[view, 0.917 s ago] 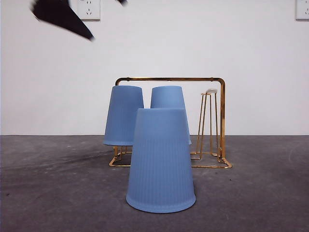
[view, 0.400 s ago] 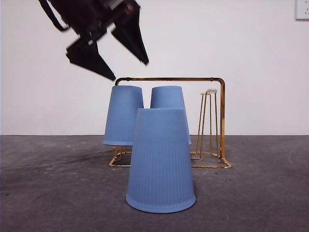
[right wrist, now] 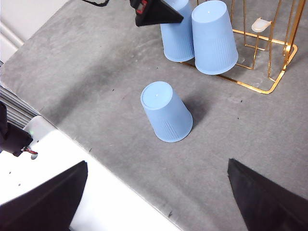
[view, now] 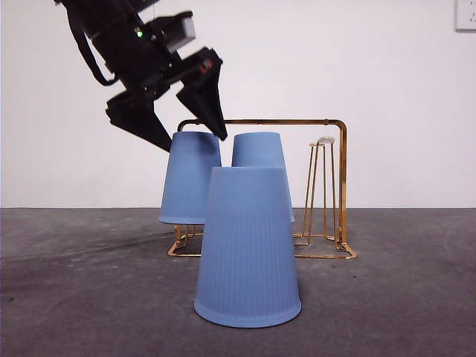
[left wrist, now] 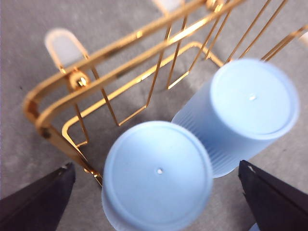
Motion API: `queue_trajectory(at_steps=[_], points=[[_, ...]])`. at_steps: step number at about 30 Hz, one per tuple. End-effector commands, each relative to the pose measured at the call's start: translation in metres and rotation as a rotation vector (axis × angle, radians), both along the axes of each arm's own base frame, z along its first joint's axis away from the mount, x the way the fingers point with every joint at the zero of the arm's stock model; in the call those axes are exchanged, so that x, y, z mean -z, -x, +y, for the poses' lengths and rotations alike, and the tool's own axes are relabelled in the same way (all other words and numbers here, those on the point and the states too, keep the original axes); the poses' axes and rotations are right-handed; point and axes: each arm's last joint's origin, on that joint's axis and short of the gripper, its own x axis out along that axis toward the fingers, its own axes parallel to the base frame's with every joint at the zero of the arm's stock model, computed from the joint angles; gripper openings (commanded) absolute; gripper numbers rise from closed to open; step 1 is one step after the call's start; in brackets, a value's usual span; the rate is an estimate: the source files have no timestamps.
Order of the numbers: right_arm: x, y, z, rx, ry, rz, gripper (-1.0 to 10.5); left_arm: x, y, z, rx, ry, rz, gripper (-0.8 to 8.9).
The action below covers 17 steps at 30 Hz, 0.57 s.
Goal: The left arm pick up the left cup on cup holder and place it on desk, then the right arm insert the right cup into the first cup, and then the left arm insert the mid cup into the first cup
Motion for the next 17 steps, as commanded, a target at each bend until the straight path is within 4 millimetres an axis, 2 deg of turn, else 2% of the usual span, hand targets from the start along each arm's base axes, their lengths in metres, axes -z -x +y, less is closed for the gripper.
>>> queue_trajectory(at_steps=[1, 3, 8, 14, 17], points=[[-0.0058, 0.0014, -0.0010, 0.000, -0.024, -0.010, 4.7, 0.0071, -0.0080, -0.0058, 0.017, -0.016, -0.006, 5.57], [-0.0058, 0.0014, -0.0010, 0.000, -0.023, -0.009, 4.7, 0.0097, -0.0095, -0.0066, 0.018, -0.017, -0.004, 5.35], [-0.0058, 0.0013, -0.0010, 0.001, -0.024, -0.009, 4.7, 0.0084, -0.0111, -0.0073, 0.018, -0.007, -0.025, 4.05], [-0.0058, 0.0011, -0.0012, 0.010, -0.020, -0.014, 4.7, 0.0083, -0.0118, -0.0065, 0.016, -0.007, -0.028, 3.62], [-0.0058, 0.0011, -0.0012, 0.011, -0.020, -0.014, 4.7, 0.0082, -0.0121, -0.0060, 0.014, -0.007, -0.028, 2.98]])
